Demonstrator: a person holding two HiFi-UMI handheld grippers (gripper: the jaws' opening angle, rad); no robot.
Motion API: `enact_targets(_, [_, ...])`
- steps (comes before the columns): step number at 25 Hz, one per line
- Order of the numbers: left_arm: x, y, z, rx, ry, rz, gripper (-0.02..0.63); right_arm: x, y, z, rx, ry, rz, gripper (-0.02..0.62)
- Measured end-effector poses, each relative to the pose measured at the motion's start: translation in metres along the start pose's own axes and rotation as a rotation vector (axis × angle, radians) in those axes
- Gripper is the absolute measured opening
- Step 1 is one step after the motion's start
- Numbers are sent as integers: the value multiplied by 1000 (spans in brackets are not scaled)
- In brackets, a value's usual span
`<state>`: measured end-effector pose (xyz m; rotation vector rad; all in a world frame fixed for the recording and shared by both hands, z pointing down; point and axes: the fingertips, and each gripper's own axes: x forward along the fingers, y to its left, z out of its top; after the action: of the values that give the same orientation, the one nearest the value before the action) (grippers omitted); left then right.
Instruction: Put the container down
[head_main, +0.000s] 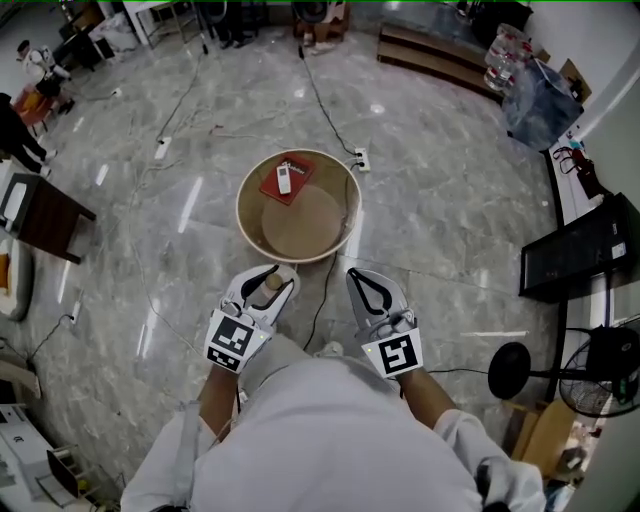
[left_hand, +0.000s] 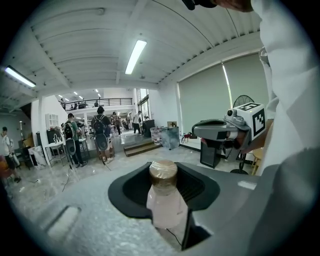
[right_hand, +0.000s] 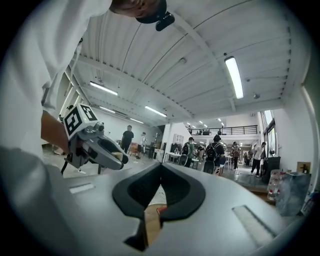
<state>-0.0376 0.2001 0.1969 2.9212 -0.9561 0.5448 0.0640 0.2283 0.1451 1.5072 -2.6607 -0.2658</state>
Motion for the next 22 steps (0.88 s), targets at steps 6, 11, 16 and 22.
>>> enact_targets(6, [8, 21, 6, 11, -4, 44, 144, 23, -14, -11, -1, 8, 13, 23])
enact_targets(11, [21, 48, -7, -7, 17, 66, 144, 51, -21, -30, -8, 36, 30, 43])
enact_targets(16, [41, 87, -27, 22, 43, 68, 144, 94, -26, -55, -10, 62, 38, 69])
enact_targets(22, [84, 146, -66, 6, 53, 25, 144, 159, -38, -98, 16, 130, 32, 88])
